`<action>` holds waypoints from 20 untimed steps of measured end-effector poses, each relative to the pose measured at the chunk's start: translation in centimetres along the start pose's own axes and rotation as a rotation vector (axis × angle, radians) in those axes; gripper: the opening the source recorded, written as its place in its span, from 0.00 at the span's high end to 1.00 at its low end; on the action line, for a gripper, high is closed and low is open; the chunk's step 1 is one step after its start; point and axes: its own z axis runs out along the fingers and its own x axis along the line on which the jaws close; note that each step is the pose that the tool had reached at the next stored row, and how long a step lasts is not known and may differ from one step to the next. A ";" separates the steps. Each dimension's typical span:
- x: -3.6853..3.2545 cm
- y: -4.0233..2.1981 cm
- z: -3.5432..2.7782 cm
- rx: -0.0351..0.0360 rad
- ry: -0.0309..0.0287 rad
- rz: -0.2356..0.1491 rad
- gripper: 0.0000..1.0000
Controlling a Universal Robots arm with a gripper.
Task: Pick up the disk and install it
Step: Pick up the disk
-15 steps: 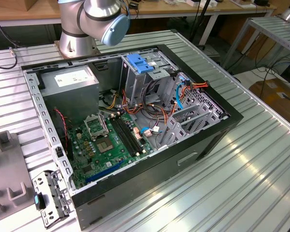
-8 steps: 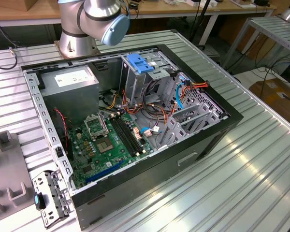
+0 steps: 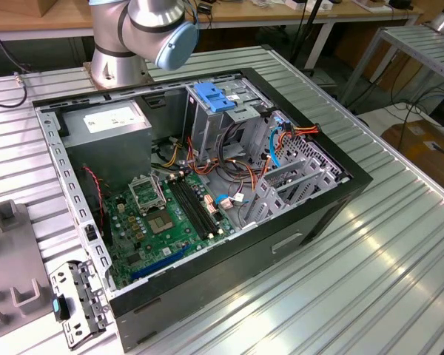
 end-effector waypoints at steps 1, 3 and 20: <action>0.00 0.00 0.09 0.0000 0.0000 0.000 0.55; 0.00 -0.01 0.25 -0.0001 0.0001 0.000 0.55; 0.00 -0.01 0.30 -0.0001 0.0001 0.000 0.63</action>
